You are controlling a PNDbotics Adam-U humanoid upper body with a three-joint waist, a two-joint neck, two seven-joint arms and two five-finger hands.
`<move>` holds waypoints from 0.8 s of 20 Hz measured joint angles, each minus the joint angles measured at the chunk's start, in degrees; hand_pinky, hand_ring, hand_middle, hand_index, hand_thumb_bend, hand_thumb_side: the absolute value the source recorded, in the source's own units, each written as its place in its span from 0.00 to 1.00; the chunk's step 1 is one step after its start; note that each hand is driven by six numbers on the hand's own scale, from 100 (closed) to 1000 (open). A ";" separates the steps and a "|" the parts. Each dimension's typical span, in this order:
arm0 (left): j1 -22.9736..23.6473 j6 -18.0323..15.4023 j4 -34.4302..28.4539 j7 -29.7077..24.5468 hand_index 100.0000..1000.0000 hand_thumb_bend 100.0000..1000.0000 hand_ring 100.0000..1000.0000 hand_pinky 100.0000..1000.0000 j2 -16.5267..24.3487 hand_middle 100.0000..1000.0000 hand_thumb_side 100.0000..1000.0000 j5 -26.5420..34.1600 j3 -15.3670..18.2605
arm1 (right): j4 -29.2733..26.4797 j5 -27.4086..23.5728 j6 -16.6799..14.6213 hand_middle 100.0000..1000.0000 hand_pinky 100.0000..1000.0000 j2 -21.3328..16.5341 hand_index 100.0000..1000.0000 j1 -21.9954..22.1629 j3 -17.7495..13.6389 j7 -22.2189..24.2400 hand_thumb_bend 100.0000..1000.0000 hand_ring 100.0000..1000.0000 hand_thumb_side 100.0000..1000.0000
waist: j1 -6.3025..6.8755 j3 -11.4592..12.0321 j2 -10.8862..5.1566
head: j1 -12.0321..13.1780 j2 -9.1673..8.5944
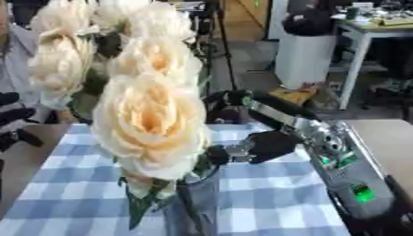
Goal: Arrange flowers into the vase.
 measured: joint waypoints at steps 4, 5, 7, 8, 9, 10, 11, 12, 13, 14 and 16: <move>0.00 0.00 0.00 0.00 0.84 0.00 0.71 0.41 0.00 0.75 1.00 0.00 0.00 | -0.27 -0.24 0.03 0.67 1.00 -0.76 0.96 0.80 -0.58 -0.20 0.82 1.00 0.73 | 0.08 -0.05 0.07 | 0.10 -0.01; 0.00 0.00 0.00 0.00 0.84 0.00 0.71 0.41 0.00 0.75 1.00 0.00 0.00 | -0.40 -0.25 0.06 0.67 1.00 -1.00 0.96 0.99 -0.66 -0.27 0.82 1.00 0.73 | 0.11 -0.05 0.10 | 0.11 -0.01; 0.00 0.01 0.00 0.01 0.84 0.00 0.71 0.41 0.00 0.75 1.00 0.00 0.01 | -0.64 -0.30 0.12 0.67 1.00 -1.33 0.96 1.37 -0.91 -0.42 0.82 1.00 0.73 | 0.13 -0.11 0.10 | 0.12 -0.01; 0.00 0.01 0.00 0.01 0.84 0.00 0.71 0.41 0.00 0.75 1.00 0.00 0.01 | -0.78 -0.39 0.10 0.67 1.00 -1.56 0.96 1.55 -1.03 -0.49 0.82 1.00 0.73 | 0.14 -0.12 0.11 | 0.12 -0.01; 0.00 0.01 0.00 0.01 0.84 0.00 0.71 0.41 0.00 0.75 1.00 0.00 0.01 | -0.90 -0.48 0.10 0.67 1.00 -1.71 0.96 1.75 -1.17 -0.57 0.81 1.00 0.73 | 0.16 -0.15 0.11 | 0.12 -0.01; 0.00 0.01 0.00 0.01 0.84 0.00 0.71 0.42 0.00 0.75 1.00 0.00 0.01 | -0.97 -0.59 0.14 0.67 1.00 -1.85 0.96 1.81 -1.35 -0.67 0.81 1.00 0.73 | 0.20 -0.23 0.11 | 0.12 -0.02; 0.00 0.01 0.00 0.01 0.84 0.00 0.71 0.42 0.00 0.75 1.00 0.00 0.01 | -1.17 -0.67 0.16 0.68 1.00 -2.12 0.96 2.03 -1.49 -0.80 0.81 1.00 0.73 | 0.26 -0.29 0.11 | 0.12 -0.02; 0.00 0.02 0.00 0.02 0.84 0.00 0.71 0.42 0.00 0.75 1.00 0.00 0.01 | -1.30 -0.71 0.14 0.68 1.00 -2.36 0.96 2.29 -1.71 -0.93 0.81 1.00 0.73 | 0.31 -0.35 0.11 | 0.13 -0.03; 0.00 0.02 0.00 0.02 0.84 0.00 0.71 0.42 0.00 0.75 1.00 0.00 0.02 | -1.39 -0.74 0.12 0.68 1.00 -2.71 0.96 2.55 -1.88 -1.08 0.81 1.00 0.73 | 0.34 -0.35 0.11 | 0.13 -0.03; 0.00 0.03 0.00 0.03 0.84 0.00 0.71 0.42 0.00 0.75 1.00 0.00 0.03 | -1.49 -0.76 0.16 0.68 1.00 -3.01 0.96 2.80 -2.12 -1.25 0.81 1.00 0.73 | 0.34 -0.36 0.11 | 0.14 -0.03; 0.00 0.04 0.00 0.05 0.84 0.00 0.71 0.42 0.00 0.75 1.00 0.00 0.05 | -1.73 -0.92 0.21 0.68 1.00 -3.68 0.96 3.29 -2.67 -1.73 0.81 1.00 0.73 | 0.33 -0.38 0.11 | 0.16 -0.04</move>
